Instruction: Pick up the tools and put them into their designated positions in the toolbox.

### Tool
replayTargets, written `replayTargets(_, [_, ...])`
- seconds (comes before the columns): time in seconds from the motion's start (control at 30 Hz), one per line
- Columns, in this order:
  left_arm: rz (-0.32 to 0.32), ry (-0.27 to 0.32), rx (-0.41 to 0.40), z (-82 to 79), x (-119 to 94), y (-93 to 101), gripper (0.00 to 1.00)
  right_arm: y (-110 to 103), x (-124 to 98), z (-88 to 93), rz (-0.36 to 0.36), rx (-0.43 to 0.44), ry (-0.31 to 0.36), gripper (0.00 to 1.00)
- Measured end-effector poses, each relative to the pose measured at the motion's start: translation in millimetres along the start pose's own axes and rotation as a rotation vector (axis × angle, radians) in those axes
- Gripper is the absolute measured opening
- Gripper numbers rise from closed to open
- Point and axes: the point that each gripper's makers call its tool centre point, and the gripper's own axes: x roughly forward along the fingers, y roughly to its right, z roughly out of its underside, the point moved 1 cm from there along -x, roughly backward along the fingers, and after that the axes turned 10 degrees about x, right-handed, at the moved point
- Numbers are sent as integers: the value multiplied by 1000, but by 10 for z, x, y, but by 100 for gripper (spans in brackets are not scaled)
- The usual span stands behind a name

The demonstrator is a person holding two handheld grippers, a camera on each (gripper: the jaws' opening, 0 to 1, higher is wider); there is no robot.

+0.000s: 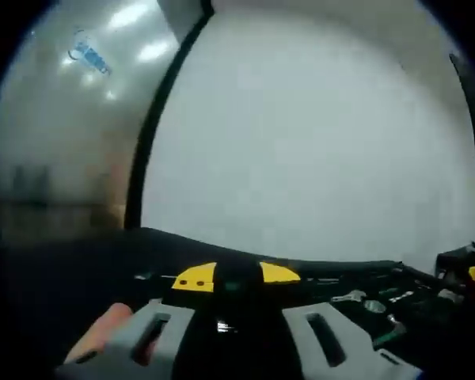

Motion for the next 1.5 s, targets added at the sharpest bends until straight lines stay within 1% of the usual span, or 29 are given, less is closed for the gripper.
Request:
replayTargets(0.07, [-56,-47,27,124,27,-198,23,2,0,4,1,-1,-2,39])
replayTargets(0.1, [-65,-70,42,191,25,-215,25,2,1,6,2,-2,-3,39])
replayTargets(0.17, [-78,-158,46,402,97,-323,27,4,2,10,3,-2,-5,39])
replayTargets(0.23, [-61,-177,52,505,183,-322,27,7,1,15,4,-3,-8,39])
replayTargets(0.27, [-55,-182,56,549,231,-299,27,6,1,17,4,-3,-9,39])
replayTargets(0.33, [-28,-185,94,613,339,-195,27,7,1,21,5,-3,-11,39])
replayTargets(0.43, [78,-226,125,736,542,82,27,5,3,27,5,-4,-14,39])
replayTargets(0.5, [111,-252,154,804,697,200,27,9,5,36,6,-5,-19,39])
replayTargets(0.6, [136,-285,192,864,880,271,27,10,4,37,7,-4,-20,39])
replayTargets(0.67, [145,-286,190,890,1020,246,27,14,6,42,8,-3,-22,39])
replayTargets(0.77, [158,-293,191,934,1020,250,26,12,9,45,8,-4,-23,39])
replayTargets(0.8, [150,-286,186,935,1015,232,26,14,11,46,8,-5,-24,39])
replayTargets(0.87, [111,-231,171,880,965,162,27,15,15,50,8,-6,-25,39])
replayTargets(0.9, [79,-212,152,852,925,90,30,15,16,53,8,-6,-27,39])
replayTargets(0.93, [14,-221,128,860,881,-43,34,16,17,55,8,-7,-28,39])
replayTargets(1.0, [-114,-273,75,927,767,-316,39,15,20,60,7,-7,-30,39])
replayTargets(1.07, [-180,-337,43,1041,662,-502,39,11,23,61,6,-9,-30,39])
replayTargets(1.1, [-199,-328,23,1064,670,-595,39,9,24,60,5,-10,-29,39])
replayTargets(1.13, [-191,-323,12,1075,678,-609,39,7,23,57,4,-11,-27,39])
replayTargets(1.17, [-167,-343,-31,1135,782,-646,39,4,23,55,4,-11,-26,39])
replayTargets(1.2, [-143,-363,-56,1178,810,-610,39,4,22,54,3,-10,-26,39])
replayTargets(1.27, [-81,-413,-78,1260,855,-443,39,5,22,59,3,-11,-28,39])
replayTargets(1.3, [-83,-379,-40,1205,852,-431,40,4,22,60,3,-12,-28,39])
replayTargets(1.33, [-90,-392,-33,1222,867,-435,40,2,22,61,3,-12,-29,39])
replayTargets(1.37, [-89,-387,-35,1236,936,-436,40,1,22,64,3,-12,-30,39])
replayTargets(1.4, [-103,-392,-67,1236,959,-469,36,0,21,64,3,-12,-30,39])
replayTargets(1.43, [-132,-410,-78,1240,868,-485,31,-1,19,63,3,-12,-29,39])
replayTargets(1.47, [-144,-413,-91,1240,849,-523,28,-1,18,64,3,-12,-30,39])
replayTargets(1.5, [-118,-409,-121,1236,864,-500,27,0,15,62,4,-12,-29,39])
